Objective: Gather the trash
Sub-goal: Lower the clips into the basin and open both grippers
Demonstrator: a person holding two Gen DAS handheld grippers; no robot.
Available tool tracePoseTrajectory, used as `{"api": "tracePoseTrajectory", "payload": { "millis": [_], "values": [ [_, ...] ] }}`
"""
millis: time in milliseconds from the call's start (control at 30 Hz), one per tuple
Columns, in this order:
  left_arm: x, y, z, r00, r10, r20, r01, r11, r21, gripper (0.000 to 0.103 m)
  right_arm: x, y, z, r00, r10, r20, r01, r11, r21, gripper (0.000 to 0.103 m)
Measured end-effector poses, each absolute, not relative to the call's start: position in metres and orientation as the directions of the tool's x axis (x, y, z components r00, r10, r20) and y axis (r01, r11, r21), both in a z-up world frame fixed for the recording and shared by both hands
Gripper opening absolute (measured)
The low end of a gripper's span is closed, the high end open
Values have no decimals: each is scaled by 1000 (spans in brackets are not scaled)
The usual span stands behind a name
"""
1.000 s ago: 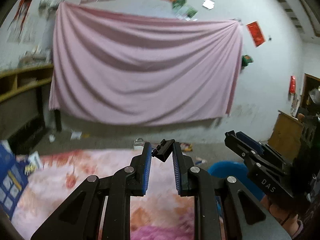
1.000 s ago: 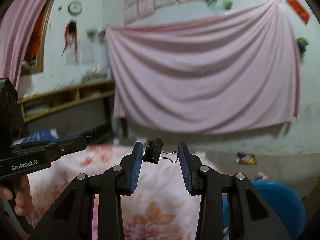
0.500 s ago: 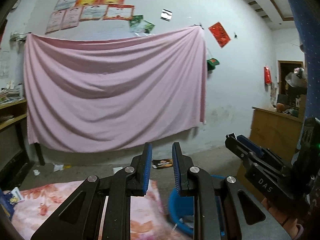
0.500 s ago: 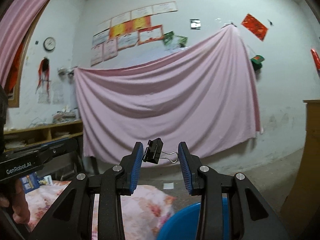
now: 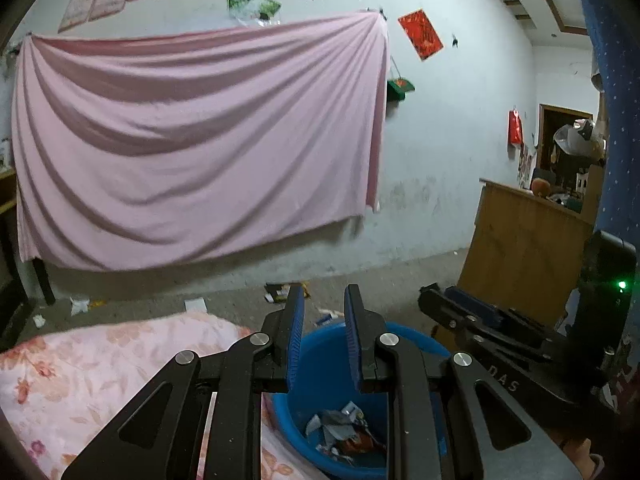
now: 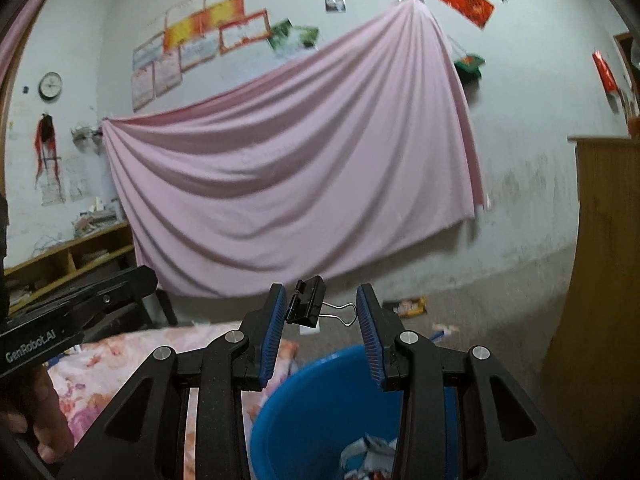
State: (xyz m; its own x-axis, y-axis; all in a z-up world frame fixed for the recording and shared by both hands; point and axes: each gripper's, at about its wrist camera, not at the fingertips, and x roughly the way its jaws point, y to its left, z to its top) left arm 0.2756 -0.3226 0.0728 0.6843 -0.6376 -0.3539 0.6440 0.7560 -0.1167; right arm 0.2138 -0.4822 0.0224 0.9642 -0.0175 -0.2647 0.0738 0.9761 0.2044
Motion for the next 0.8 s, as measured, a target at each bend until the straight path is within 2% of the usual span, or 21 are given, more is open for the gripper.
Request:
{"api": "tracePoseTrajectory", "payload": {
  "millis": [267, 567, 700, 800],
  "values": [
    [286, -331, 55, 644, -629, -436, 628, 760, -170, 17, 225, -489, 6, 920, -5, -392, 106, 966, 236, 35],
    [284, -325, 52, 640, -607, -472, 611, 774, -167, 19, 222, -494, 9, 922, -20, -387, 127, 959, 254, 36],
    [283, -322, 53, 644, -603, -471, 605, 778, -168, 27, 223, -497, 10, 923, -25, -384, 133, 957, 258, 37],
    [283, -320, 54, 649, -598, -470, 599, 783, -168, 29, 222, -497, 10, 925, -31, -380, 138, 956, 259, 38]
  ]
}}
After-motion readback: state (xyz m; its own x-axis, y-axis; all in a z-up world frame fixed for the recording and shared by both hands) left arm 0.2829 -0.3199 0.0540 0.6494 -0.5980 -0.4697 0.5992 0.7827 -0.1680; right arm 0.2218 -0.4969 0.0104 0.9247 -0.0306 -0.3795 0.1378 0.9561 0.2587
